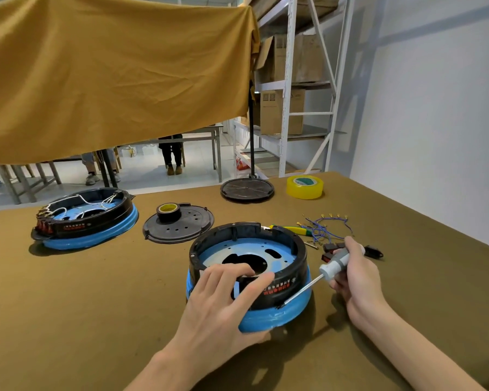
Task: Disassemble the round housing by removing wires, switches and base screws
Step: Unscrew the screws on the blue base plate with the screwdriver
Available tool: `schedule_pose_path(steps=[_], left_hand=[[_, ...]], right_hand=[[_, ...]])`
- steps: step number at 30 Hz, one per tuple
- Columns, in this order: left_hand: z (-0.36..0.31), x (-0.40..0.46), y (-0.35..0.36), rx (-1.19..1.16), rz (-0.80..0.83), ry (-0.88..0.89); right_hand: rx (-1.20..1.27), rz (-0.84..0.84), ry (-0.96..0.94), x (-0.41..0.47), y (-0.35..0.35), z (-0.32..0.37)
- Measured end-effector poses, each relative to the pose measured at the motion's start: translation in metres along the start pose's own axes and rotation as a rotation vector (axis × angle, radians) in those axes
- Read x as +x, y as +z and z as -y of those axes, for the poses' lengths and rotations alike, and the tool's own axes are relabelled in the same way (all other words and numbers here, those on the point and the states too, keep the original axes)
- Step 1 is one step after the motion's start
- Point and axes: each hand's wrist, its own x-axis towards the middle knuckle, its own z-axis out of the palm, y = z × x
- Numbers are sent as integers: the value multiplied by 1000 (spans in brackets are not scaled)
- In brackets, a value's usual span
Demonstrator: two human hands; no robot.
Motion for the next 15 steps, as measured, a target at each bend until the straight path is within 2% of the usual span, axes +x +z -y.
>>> schedule_pose_path(steps=[5,7,11,15], left_hand=[[1,9,-6,-36,-35,-46],[3,17,-10,-109,-86,-120],[14,38,-28,-287,-224,-379],[32,55,-49,-517,-476,-740]], right_hand=[[14,-12,33,5,-4,-1],[35,-14,40,7,-7,0],[168,87,58,7,-10,8],[296,222,91,-4,2,23]])
